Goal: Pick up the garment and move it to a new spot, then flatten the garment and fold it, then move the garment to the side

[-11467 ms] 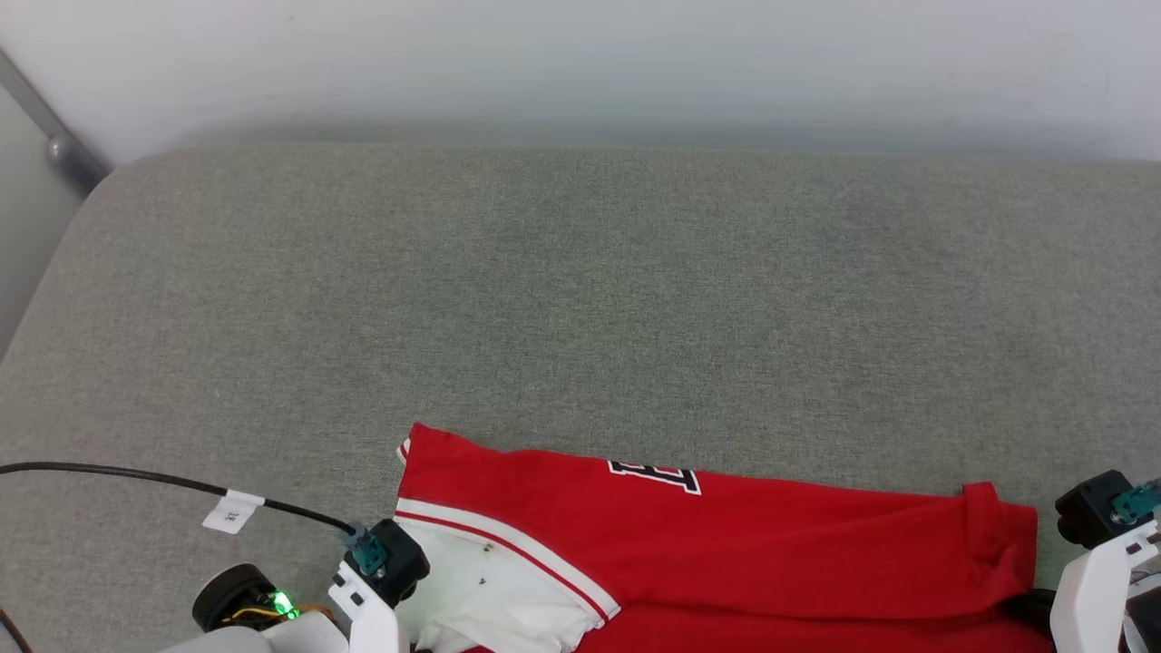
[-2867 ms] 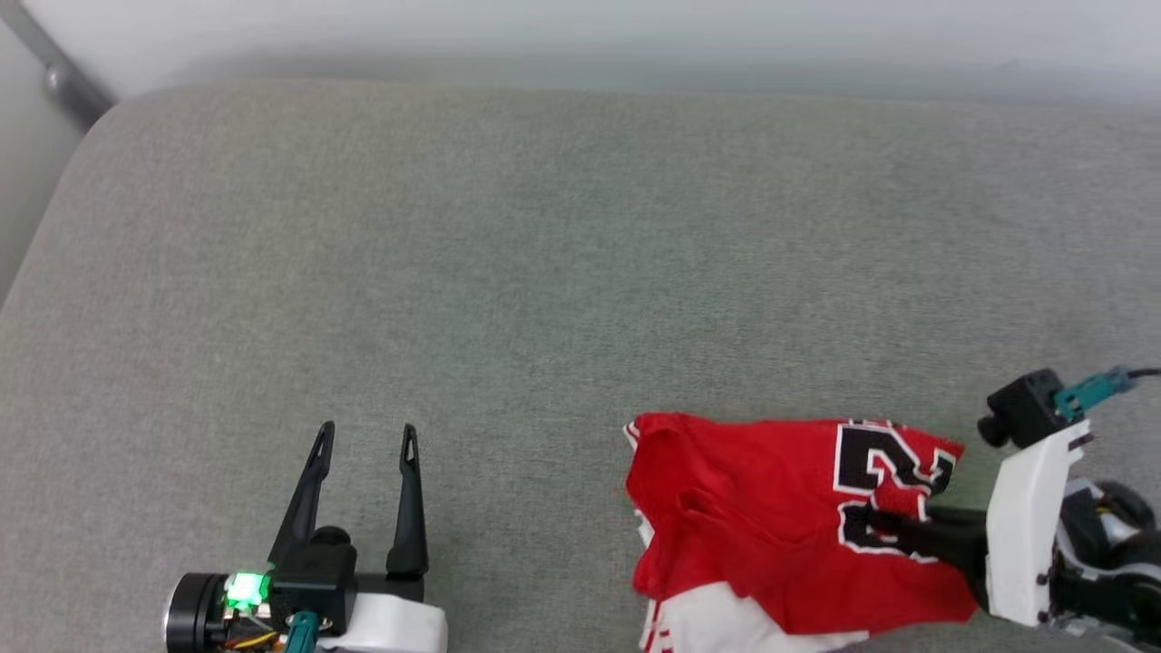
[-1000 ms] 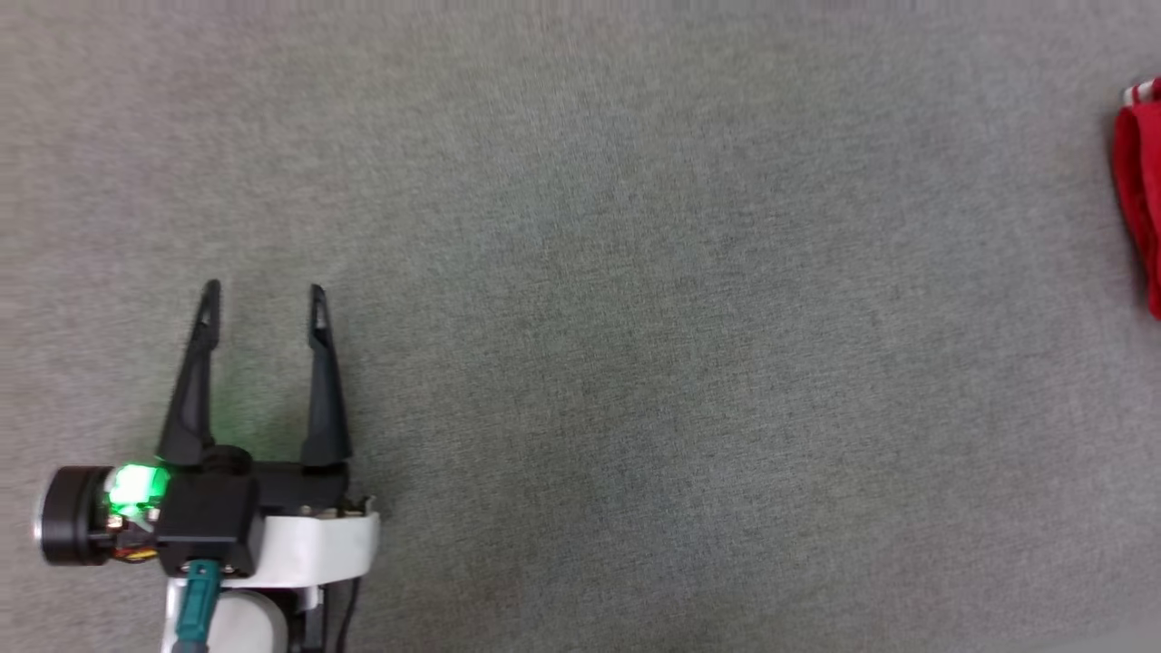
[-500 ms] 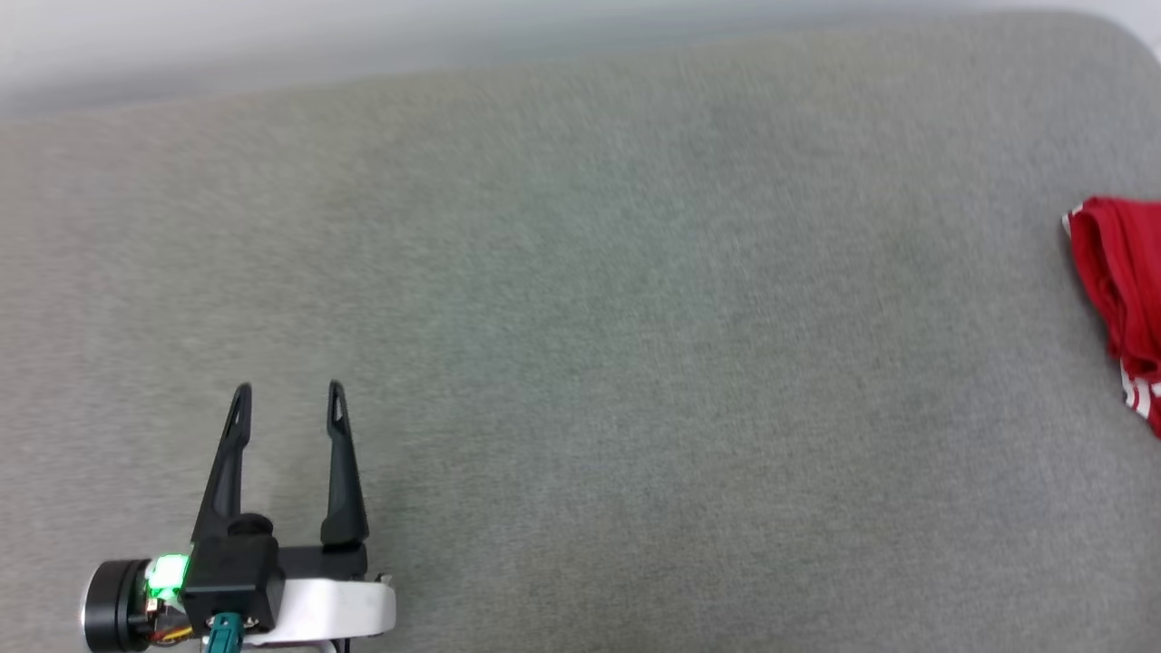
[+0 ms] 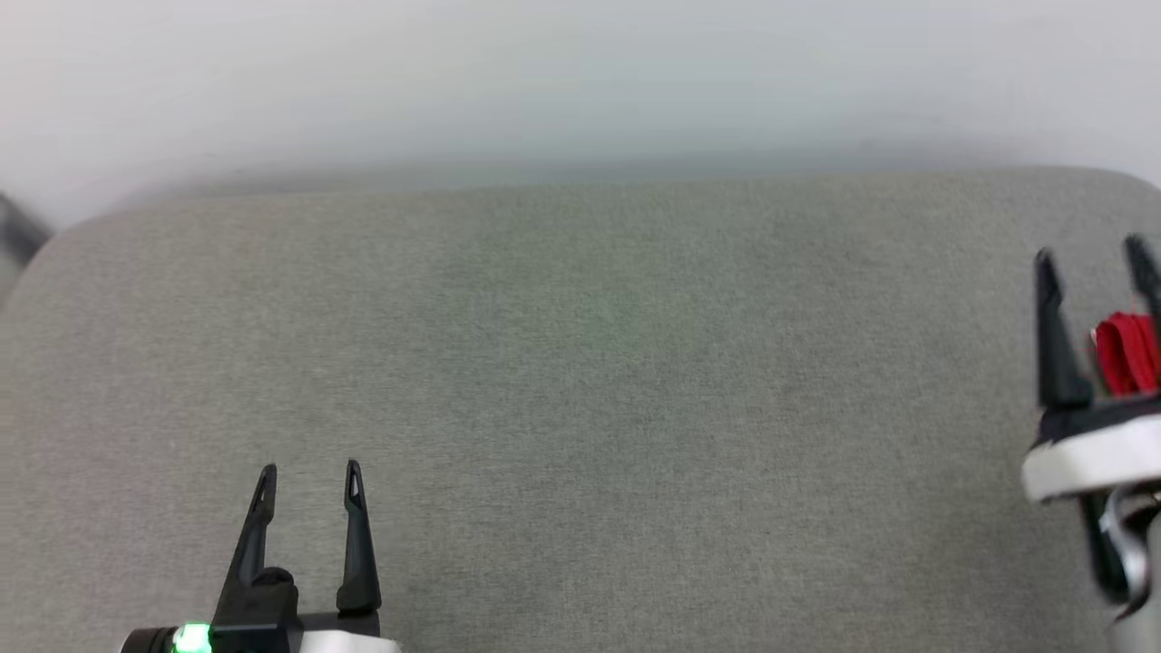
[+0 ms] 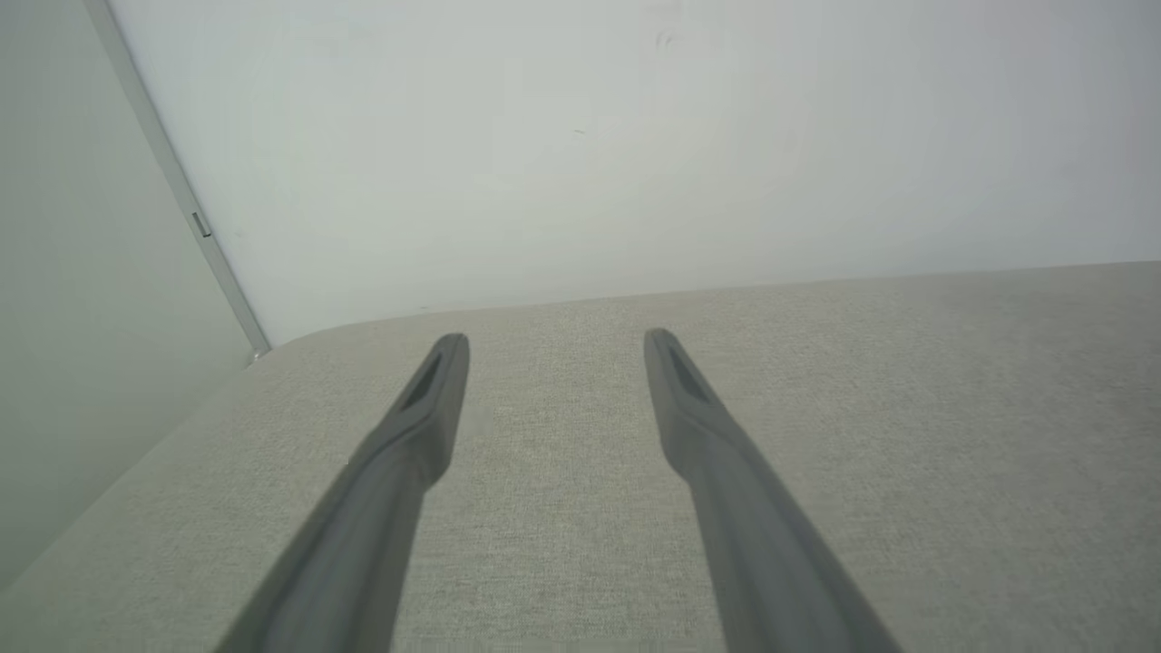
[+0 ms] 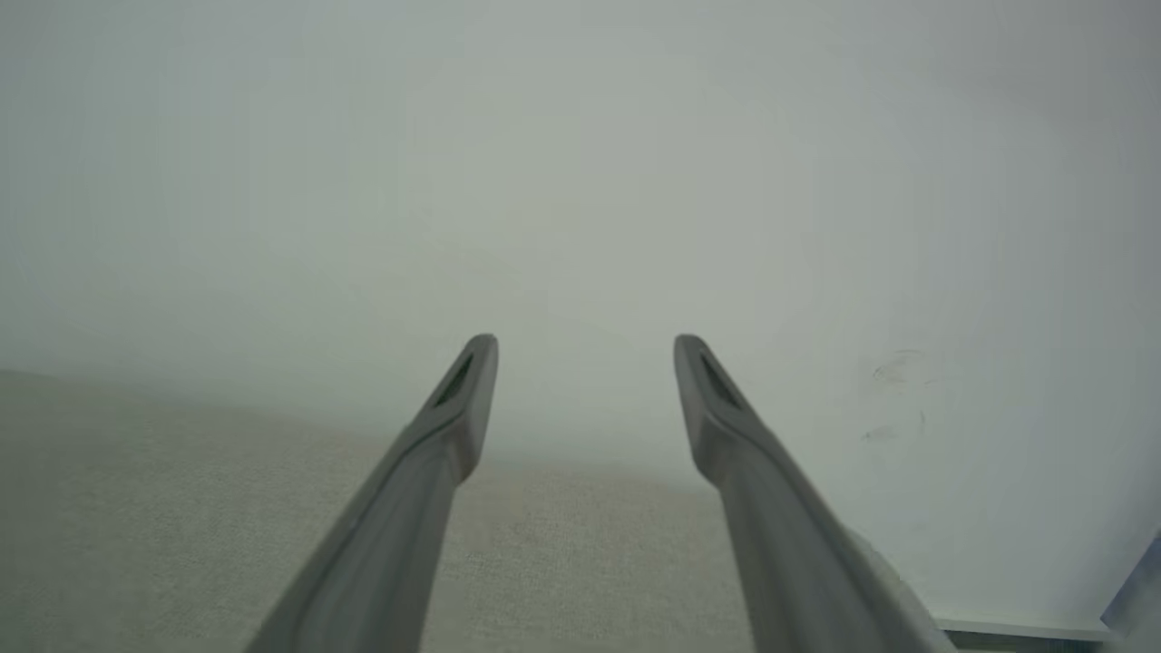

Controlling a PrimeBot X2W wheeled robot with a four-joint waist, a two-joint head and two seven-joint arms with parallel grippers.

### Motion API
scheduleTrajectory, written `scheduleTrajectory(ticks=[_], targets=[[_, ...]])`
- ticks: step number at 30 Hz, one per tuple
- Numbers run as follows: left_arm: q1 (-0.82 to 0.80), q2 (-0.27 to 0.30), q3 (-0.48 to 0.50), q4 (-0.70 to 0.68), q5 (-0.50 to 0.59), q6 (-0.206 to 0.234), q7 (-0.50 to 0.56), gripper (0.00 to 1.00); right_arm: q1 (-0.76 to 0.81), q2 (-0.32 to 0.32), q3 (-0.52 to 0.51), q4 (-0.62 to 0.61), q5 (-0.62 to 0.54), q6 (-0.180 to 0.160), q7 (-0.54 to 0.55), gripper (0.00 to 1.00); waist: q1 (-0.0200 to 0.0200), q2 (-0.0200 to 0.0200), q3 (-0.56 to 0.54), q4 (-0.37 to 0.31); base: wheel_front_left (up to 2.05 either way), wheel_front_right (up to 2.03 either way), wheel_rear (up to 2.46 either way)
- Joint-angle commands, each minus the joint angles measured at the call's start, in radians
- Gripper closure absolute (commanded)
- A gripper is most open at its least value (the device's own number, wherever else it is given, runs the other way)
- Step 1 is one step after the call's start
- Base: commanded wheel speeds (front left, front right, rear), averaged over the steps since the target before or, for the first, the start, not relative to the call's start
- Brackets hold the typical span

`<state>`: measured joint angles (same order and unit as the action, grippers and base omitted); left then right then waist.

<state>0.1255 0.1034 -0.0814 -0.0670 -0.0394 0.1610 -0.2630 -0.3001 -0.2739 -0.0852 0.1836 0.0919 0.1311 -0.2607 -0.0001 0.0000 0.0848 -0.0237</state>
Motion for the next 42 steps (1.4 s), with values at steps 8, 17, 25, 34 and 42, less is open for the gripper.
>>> scheduleTrajectory(ticks=[8, 17, 25, 34, 42], targets=[[0.039, -0.007, 0.006, 0.037, 0.011, -0.023, -0.002, 0.00, 0.235, 0.143, -0.021, -0.092, 0.009, -0.001, -0.004, 0.00, 0.0001, 0.0000, -0.076, 0.054, 0.00, 0.00, 0.00], [0.058, -0.015, 0.014, 0.065, 0.009, -0.039, -0.002, 0.00, 0.387, 0.204, -0.033, -0.161, 0.009, -0.001, -0.004, 0.00, 0.0001, 0.0000, -0.113, 0.078, 0.00, 0.00, 0.00], [0.073, -0.023, 0.018, 0.087, 0.005, -0.056, -0.002, 0.00, 0.469, 0.224, -0.032, -0.195, 0.005, -0.001, -0.004, 0.00, 0.0001, 0.0000, -0.136, 0.087, 0.00, 0.00, 0.00], [0.076, -0.031, 0.017, 0.108, 0.007, -0.076, -0.002, 0.00, 0.514, 0.226, -0.024, -0.207, 0.031, -0.001, -0.004, 0.00, 0.0001, 0.0000, -0.149, 0.093, 0.00, 0.00, 0.00], [0.077, -0.035, 0.024, 0.115, 0.002, -0.089, -0.002, 0.00, 0.524, 0.226, -0.020, -0.196, 0.043, -0.001, -0.004, 0.00, 0.0001, 0.0000, -0.153, 0.093, 0.00, 0.00, 0.00]])
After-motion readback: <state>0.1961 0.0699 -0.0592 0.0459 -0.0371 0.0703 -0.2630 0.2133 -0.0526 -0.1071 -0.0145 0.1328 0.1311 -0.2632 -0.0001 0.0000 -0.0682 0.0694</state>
